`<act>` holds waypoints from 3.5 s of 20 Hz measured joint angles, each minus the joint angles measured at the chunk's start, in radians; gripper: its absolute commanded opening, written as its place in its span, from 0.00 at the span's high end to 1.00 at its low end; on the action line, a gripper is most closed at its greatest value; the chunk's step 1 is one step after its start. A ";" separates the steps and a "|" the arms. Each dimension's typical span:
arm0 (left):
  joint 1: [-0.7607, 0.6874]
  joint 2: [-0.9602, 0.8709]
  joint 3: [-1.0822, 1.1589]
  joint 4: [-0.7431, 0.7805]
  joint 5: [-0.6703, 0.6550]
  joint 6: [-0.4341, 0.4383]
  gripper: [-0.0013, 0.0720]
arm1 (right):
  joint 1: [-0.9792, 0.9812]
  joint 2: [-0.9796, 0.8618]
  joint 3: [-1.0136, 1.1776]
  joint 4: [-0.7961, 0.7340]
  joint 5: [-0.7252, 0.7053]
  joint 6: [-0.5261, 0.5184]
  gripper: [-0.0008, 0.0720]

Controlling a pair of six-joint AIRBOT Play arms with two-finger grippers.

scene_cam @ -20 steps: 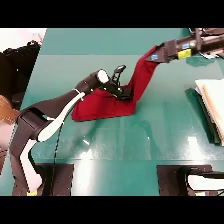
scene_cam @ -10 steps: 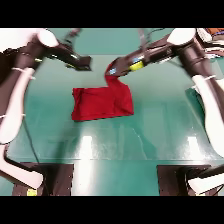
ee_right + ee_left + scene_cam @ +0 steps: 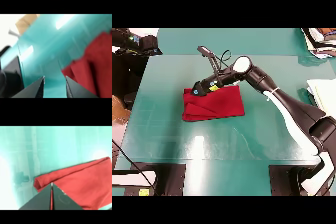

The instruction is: Fold the shirts.

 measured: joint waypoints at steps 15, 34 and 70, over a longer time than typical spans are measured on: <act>0.014 0.011 0.000 -0.009 -0.014 0.025 0.94 | -0.491 0.195 -0.565 -0.081 0.052 0.105 0.13; -0.117 0.011 0.000 -0.099 0.027 0.051 0.95 | -0.381 0.074 -0.280 -0.035 -0.074 0.101 0.97; -0.448 0.011 0.000 -0.097 0.230 0.048 0.94 | -1.627 0.730 -0.417 -0.488 0.173 0.117 0.92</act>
